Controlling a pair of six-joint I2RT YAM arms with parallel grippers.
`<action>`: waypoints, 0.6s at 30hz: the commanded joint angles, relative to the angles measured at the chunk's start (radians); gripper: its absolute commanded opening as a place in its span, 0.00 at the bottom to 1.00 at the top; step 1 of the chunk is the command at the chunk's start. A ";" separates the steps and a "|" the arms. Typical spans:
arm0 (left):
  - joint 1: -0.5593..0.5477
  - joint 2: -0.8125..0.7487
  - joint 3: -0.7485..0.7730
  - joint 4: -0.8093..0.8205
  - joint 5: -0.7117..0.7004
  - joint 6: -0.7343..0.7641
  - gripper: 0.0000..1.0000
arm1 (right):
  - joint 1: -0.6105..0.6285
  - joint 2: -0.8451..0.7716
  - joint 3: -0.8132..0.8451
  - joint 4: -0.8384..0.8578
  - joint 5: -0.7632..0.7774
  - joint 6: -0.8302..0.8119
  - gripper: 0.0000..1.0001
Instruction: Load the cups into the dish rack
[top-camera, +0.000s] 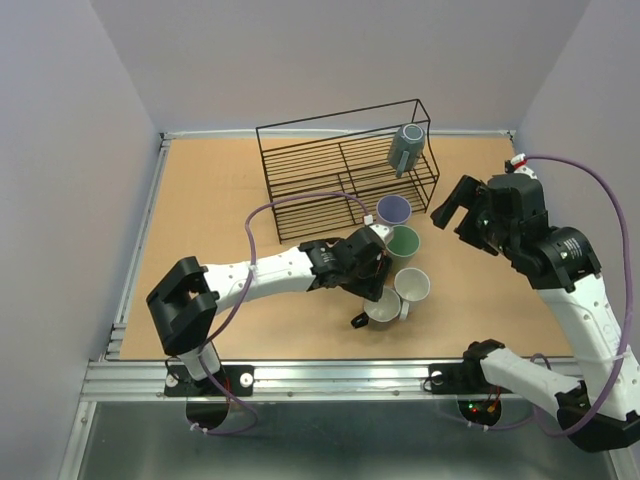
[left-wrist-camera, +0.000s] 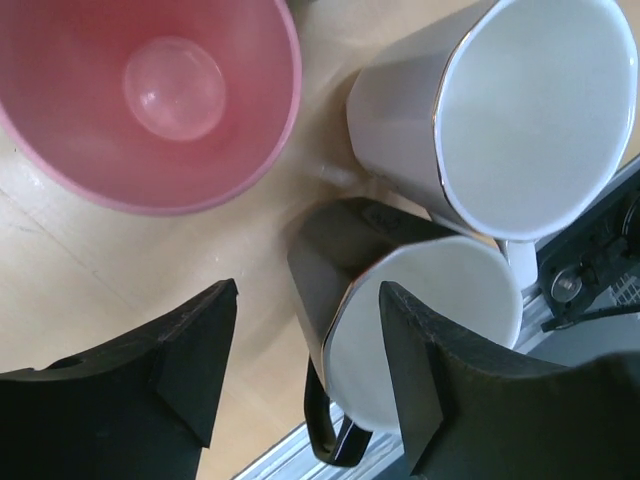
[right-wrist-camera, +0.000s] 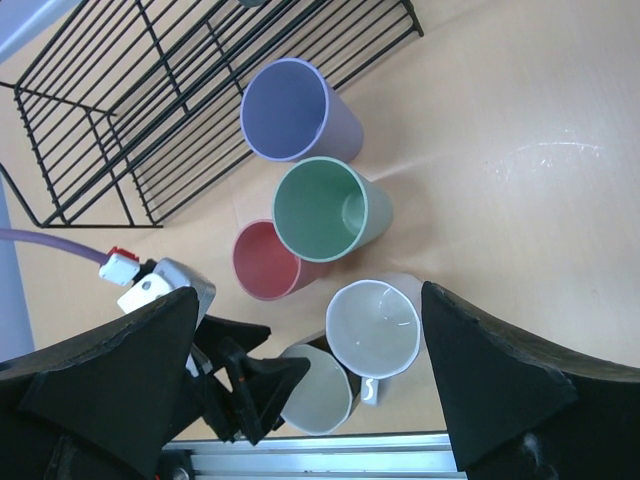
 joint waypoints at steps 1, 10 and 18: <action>-0.013 0.021 0.070 0.018 -0.024 0.001 0.66 | 0.009 -0.028 -0.025 -0.010 -0.008 -0.009 0.97; -0.036 0.031 0.010 0.065 -0.015 -0.070 0.45 | 0.009 -0.040 -0.014 -0.030 -0.006 -0.024 0.97; -0.037 -0.038 -0.045 0.079 0.011 -0.119 0.00 | 0.009 -0.035 -0.019 -0.020 -0.030 -0.027 0.97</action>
